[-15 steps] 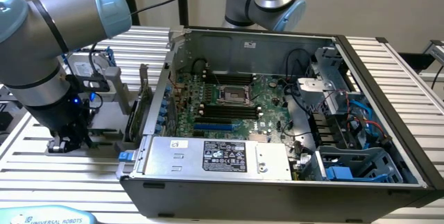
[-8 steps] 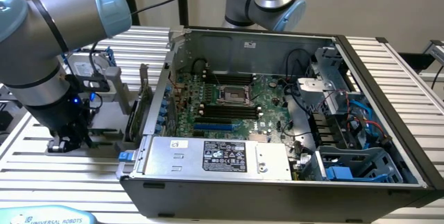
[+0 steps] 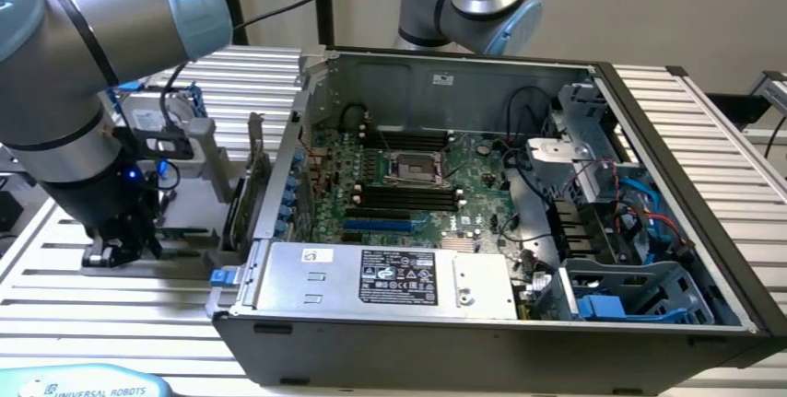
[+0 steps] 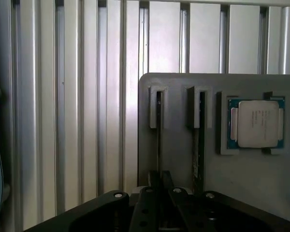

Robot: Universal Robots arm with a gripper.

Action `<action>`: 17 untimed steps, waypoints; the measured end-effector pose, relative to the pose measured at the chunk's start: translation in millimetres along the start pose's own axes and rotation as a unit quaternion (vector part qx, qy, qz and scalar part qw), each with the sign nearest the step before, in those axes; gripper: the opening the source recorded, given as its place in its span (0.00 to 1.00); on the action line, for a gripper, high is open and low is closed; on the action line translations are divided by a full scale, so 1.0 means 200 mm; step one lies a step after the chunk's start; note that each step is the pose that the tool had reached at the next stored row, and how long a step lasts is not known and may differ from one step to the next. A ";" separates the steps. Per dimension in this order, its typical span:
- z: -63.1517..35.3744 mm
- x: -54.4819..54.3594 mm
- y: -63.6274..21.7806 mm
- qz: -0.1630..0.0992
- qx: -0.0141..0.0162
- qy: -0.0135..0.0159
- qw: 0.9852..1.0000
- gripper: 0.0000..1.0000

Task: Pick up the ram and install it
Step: 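Pick up the ram and move it above insertion slot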

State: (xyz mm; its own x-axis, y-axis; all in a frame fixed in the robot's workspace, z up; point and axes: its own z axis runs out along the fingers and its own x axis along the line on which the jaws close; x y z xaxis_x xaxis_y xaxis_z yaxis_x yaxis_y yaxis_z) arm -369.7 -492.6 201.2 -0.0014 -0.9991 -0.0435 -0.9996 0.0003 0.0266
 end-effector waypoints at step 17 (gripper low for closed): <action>-0.220 -0.01 -0.005 0.001 -0.001 0.000 1.000 0.14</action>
State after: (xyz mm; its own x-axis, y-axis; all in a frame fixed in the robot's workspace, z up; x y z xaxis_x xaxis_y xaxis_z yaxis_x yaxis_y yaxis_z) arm -367.5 -492.6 245.2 -0.0028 -0.9991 -0.0433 -0.9996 0.0015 0.0286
